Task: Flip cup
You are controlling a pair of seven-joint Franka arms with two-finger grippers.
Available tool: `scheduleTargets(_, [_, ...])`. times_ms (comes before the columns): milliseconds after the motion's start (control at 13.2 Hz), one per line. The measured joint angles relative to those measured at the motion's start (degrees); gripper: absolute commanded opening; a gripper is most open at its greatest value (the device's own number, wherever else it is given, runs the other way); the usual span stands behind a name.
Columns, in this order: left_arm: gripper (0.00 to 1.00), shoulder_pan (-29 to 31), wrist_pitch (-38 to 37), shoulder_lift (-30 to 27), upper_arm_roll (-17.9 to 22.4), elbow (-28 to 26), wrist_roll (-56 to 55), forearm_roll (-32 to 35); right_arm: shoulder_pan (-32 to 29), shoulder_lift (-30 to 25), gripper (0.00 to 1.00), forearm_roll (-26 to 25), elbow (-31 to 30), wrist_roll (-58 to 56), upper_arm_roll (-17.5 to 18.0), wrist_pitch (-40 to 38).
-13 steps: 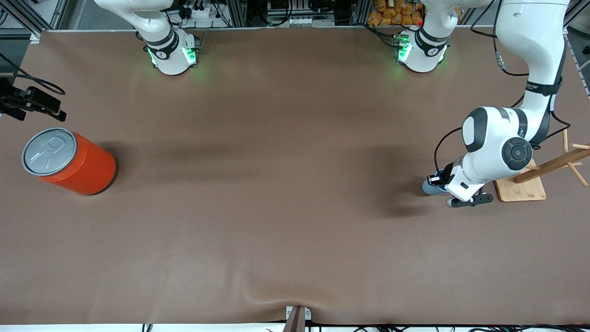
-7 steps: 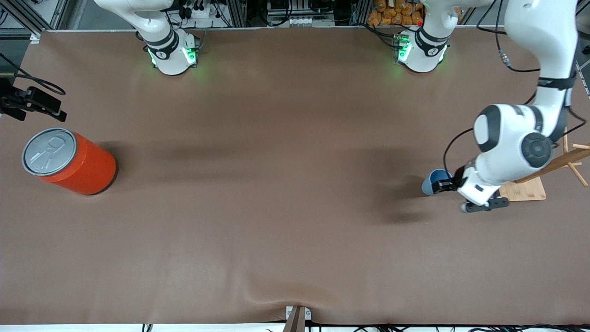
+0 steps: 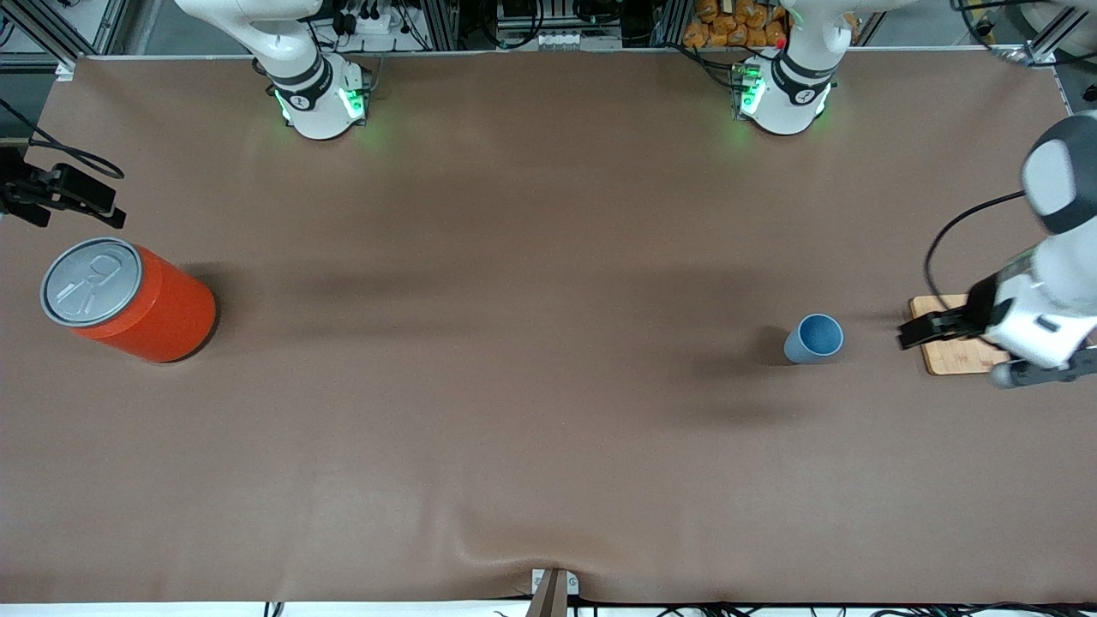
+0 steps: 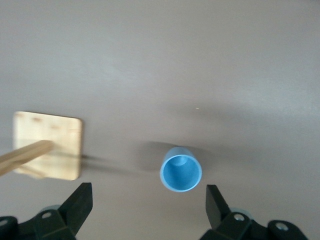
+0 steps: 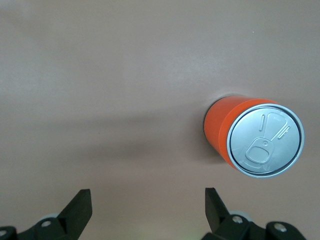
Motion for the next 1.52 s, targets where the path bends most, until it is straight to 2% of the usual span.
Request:
scheduleTargets(227, [1.0, -0.06, -5.19, -4.71, -0.71, 2.23, 1.34, 0.46, -0.07, 0.02, 1.0, 0.0, 0.0, 0.07, -0.14, 0.01])
scheduleTargets(606, [1.0, -0.14, -10.26, -12.35, -3.78, 1.19, 1.73, 0.46, -0.11, 0.02, 1.0, 0.0, -0.01, 0.14, -0.33, -0.04])
scheduleTargets(1515, [1.0, 0.02, -13.13, -14.62, -4.08, -0.55, 3.54, 0.46, -0.18, 0.02, 1.0, 0.0, 0.0, 0.15, -0.66, 0.04])
